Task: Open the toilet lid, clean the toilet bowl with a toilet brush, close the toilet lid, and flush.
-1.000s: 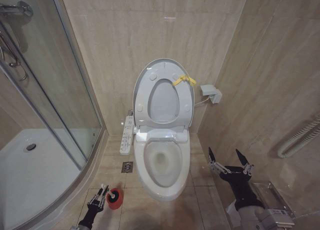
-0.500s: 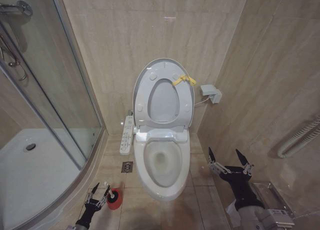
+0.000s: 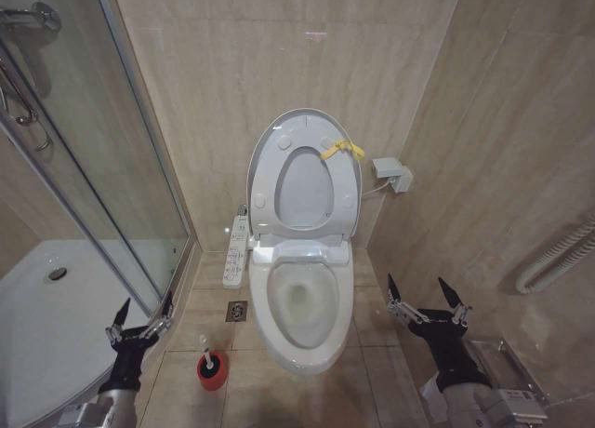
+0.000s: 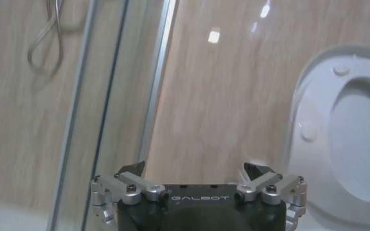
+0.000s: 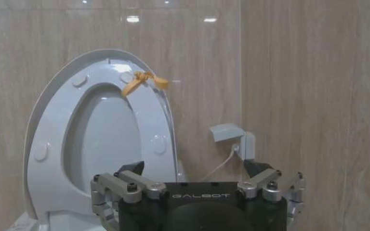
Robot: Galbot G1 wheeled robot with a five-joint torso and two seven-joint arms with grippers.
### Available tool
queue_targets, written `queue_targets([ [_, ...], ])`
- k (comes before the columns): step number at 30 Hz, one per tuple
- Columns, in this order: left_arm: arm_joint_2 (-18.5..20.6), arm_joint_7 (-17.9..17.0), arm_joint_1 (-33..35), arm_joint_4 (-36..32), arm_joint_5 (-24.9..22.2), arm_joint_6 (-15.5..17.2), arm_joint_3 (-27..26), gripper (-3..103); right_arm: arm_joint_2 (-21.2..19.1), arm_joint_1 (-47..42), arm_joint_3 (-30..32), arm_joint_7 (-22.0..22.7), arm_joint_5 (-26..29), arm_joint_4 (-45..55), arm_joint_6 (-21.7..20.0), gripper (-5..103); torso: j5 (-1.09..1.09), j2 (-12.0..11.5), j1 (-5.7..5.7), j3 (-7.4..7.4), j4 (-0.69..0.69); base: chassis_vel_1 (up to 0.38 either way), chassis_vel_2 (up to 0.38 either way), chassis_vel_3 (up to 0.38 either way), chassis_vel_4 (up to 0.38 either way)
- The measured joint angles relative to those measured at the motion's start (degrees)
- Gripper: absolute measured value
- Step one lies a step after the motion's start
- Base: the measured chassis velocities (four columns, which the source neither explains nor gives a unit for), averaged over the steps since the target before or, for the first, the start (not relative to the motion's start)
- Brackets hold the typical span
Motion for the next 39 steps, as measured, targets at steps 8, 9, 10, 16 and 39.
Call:
queue_targets([
  [8, -3.0, -7.4, 10.1, -17.5, 15.1, 8.1, 1.5, 100, 0.0, 0.0, 0.0, 0.0, 0.0, 0.0, 0.0, 100, 0.01, 0.0, 0.0, 0.0, -0.03, 0.0, 0.0, 0.0, 0.0],
  [9, -3.2, -7.7, 10.8, -18.6, 16.0, 8.3, 1.8, 100, 0.0, 0.0, 0.0, 0.0, 0.0, 0.0, 0.0, 100, 0.0, 0.0, 0.0, 0.0, -0.03, 0.0, 0.0, 0.0, 0.0],
  [10, -3.2, -7.7, 10.8, -18.6, 16.0, 8.3, 1.8, 100, 0.0, 0.0, 0.0, 0.0, 0.0, 0.0, 0.0, 100, 0.0, 0.0, 0.0, 0.0, -0.03, 0.0, 0.0, 0.0, 0.0],
  [16, -3.5, -8.1, 12.4, -20.6, 19.3, 8.2, 3.0, 100, 0.0, 0.0, 0.0, 0.0, 0.0, 0.0, 0.0, 100, -0.01, 0.0, 0.0, 0.0, -0.03, 0.0, 0.0, 0.0, 0.0],
  [39, -4.0, -7.9, 13.8, -20.6, 21.6, 8.2, 6.4, 100, 0.0, 0.0, 0.0, 0.0, 0.0, 0.0, 0.0, 100, 0.0, 0.0, 0.01, 0.01, -0.03, 0.0, 0.0, 0.0, 0.0],
])
